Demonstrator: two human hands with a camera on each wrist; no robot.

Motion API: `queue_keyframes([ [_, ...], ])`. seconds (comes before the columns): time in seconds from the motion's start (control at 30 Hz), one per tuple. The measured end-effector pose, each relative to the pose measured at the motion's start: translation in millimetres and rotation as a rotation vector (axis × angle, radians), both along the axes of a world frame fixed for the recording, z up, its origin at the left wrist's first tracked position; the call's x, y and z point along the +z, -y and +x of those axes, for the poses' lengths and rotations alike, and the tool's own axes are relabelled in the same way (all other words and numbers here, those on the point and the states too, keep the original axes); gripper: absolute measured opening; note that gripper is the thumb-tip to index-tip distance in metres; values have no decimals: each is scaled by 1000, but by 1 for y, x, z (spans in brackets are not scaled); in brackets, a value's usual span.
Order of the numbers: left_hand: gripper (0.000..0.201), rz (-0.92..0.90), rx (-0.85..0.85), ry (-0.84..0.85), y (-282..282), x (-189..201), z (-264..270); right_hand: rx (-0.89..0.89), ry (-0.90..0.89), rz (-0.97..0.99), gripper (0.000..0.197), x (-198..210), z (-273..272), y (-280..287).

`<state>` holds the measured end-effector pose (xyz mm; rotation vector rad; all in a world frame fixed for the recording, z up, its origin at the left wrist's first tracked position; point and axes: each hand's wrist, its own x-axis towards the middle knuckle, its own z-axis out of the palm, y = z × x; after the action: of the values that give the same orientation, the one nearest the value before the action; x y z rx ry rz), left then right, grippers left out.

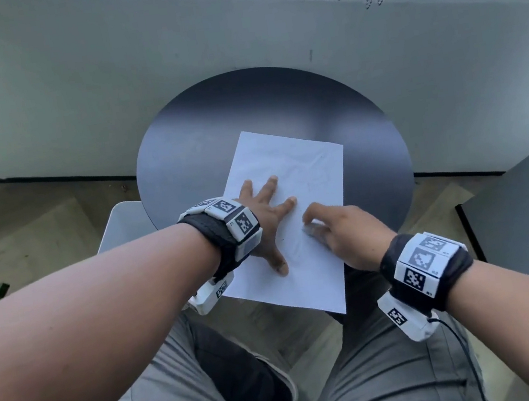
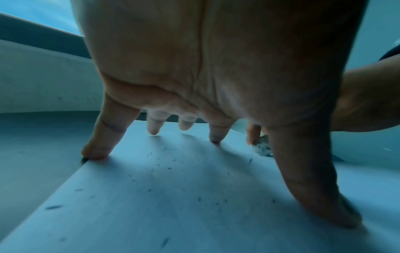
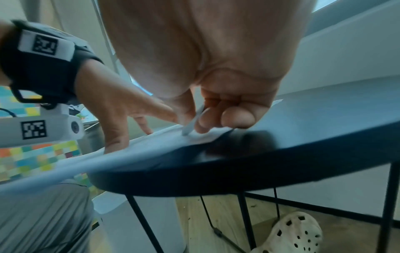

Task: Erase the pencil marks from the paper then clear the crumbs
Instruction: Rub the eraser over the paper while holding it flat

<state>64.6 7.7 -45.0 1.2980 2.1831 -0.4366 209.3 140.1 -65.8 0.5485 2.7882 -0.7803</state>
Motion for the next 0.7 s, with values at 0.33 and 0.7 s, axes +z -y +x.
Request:
queue_keyframes([
  [0.33, 131, 74, 31, -27, 3, -7, 11, -110, 45, 38, 12, 5, -6, -16],
  [0.7, 134, 69, 2, -53, 6, -15, 5, -75, 49, 72, 15, 11, -3, -16],
])
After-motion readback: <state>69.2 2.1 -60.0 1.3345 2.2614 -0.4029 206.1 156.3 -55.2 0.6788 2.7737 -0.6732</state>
